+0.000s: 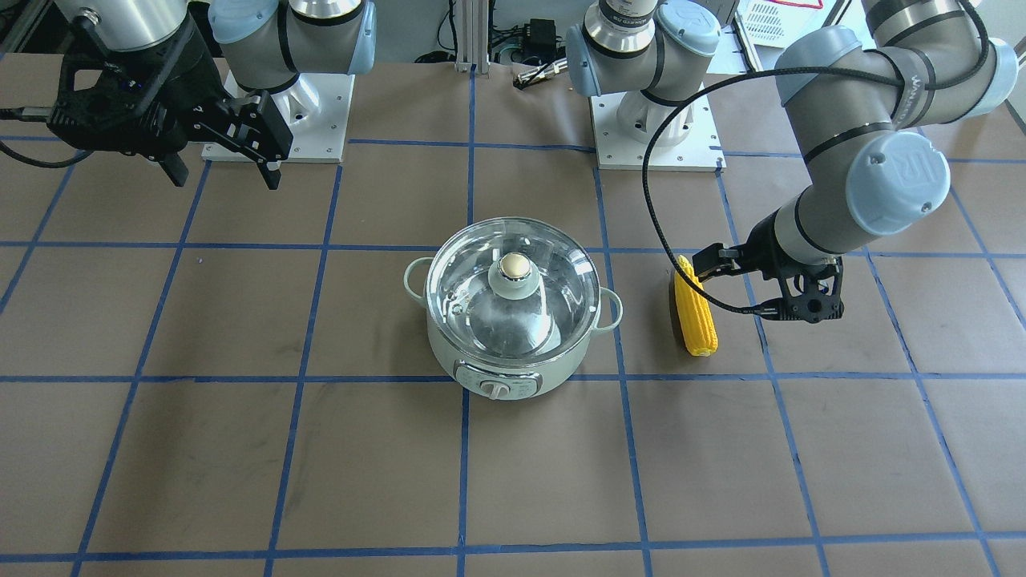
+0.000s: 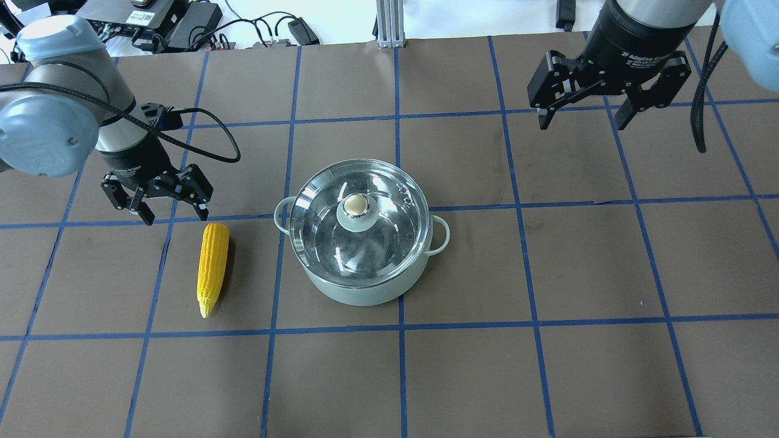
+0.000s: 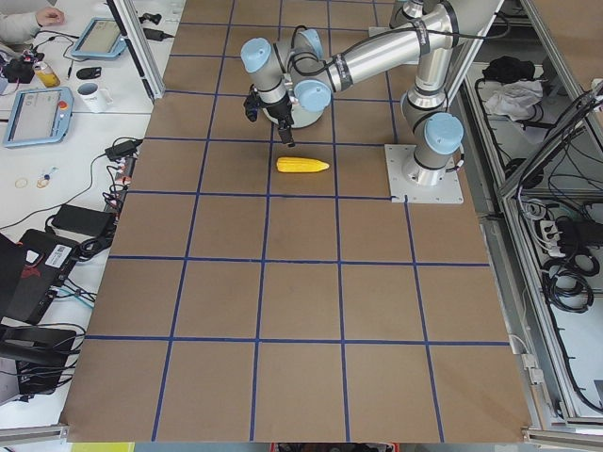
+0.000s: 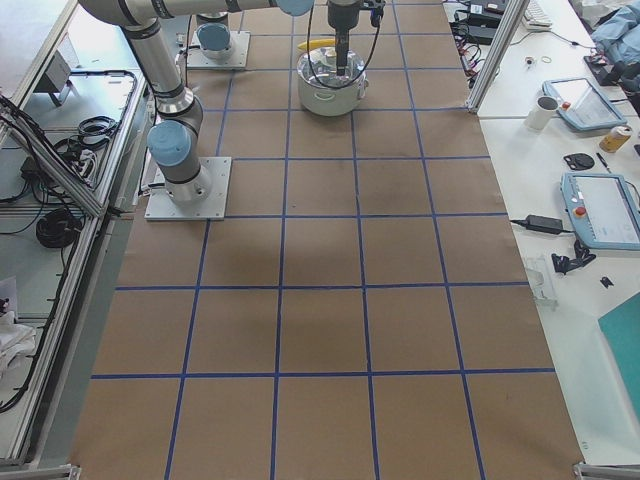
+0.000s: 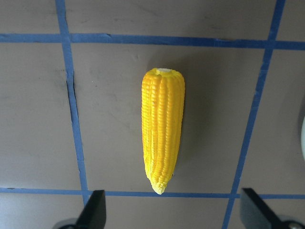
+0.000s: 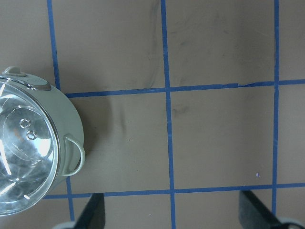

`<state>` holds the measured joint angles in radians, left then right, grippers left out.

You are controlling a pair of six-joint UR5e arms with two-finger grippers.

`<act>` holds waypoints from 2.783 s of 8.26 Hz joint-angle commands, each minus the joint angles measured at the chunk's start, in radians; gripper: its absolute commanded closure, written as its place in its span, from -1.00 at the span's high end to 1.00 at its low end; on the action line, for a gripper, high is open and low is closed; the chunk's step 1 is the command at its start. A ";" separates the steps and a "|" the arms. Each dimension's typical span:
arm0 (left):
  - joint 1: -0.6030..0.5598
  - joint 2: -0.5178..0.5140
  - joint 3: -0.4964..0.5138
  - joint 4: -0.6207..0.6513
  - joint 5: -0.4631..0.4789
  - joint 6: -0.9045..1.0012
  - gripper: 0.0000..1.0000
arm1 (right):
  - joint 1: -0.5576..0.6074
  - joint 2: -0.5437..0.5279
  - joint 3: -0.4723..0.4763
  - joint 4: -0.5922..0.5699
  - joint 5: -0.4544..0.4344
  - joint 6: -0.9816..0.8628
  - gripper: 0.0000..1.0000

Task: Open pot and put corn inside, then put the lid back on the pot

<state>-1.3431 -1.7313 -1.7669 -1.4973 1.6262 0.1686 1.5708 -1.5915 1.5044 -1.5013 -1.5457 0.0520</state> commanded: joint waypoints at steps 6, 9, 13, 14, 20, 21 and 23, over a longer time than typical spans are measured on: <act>0.009 -0.152 -0.105 0.187 0.003 0.003 1.00 | 0.278 0.180 -0.018 -0.244 0.001 0.286 1.00; 0.009 -0.172 -0.128 0.193 0.000 0.002 1.00 | 0.429 0.292 -0.013 -0.372 -0.011 0.463 1.00; 0.009 -0.223 -0.128 0.201 0.003 0.005 0.97 | 0.469 0.384 0.002 -0.430 0.003 0.519 1.00; 0.009 -0.223 -0.128 0.200 0.004 0.003 -0.41 | 0.485 0.386 0.002 -0.428 0.003 0.541 1.00; 0.010 -0.075 -0.099 0.129 0.017 0.003 -1.00 | 0.503 0.384 0.002 -0.378 -0.010 0.563 0.25; 0.021 -0.047 -0.067 0.068 0.024 0.003 -1.00 | 0.503 0.381 0.002 -0.369 -0.010 0.563 0.06; 0.024 0.001 0.036 -0.044 0.026 0.003 -1.00 | 0.503 0.380 0.002 -0.369 0.001 0.563 -0.44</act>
<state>-1.3235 -1.7787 -1.8169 -1.4399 1.6482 0.1718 2.0739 -1.2100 1.5063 -1.8759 -1.5522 0.6149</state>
